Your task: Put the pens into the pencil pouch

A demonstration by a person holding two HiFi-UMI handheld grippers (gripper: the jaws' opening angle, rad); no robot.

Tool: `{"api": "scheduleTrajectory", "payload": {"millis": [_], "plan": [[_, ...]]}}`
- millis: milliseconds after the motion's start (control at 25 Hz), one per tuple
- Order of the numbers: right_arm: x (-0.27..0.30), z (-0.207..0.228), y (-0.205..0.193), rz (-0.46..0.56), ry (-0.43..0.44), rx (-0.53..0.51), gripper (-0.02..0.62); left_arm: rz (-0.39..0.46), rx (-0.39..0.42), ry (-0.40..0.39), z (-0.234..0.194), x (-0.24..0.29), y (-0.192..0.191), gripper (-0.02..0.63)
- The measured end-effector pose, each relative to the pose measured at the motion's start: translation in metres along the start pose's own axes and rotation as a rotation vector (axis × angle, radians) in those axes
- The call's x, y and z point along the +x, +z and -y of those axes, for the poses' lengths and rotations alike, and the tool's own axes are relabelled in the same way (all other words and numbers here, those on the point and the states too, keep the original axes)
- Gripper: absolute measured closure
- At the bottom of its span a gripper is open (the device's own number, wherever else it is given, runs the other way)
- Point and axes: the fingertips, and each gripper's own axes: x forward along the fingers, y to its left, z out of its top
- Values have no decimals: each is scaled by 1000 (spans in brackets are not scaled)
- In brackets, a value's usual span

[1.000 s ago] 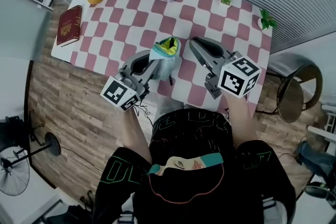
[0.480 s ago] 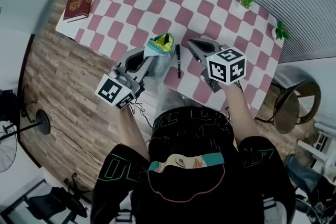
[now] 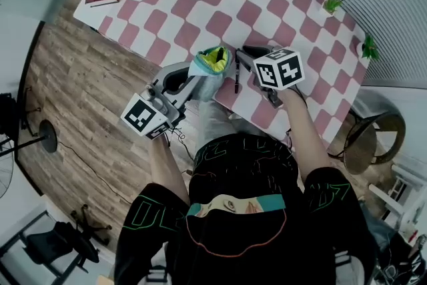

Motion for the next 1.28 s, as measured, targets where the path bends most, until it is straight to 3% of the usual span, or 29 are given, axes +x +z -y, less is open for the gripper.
{"api": "scheduleTrajectory", "payload": {"millis": [360,760,960,1280], "plan": [[29,10,-25,-128,-49,25,480,1,-72,-211,29,-6,-6,578],[39,12,-29,-174,-59,75,502,-30,-75,-202,15,-12,-9,583],[40,10,-27,-127,-43,151,548,-39,-75,-229,16,-9,-11,581],[-13,19,5,122,-50,201,549,-68,-51,-312,30,14,-7,583]]}}
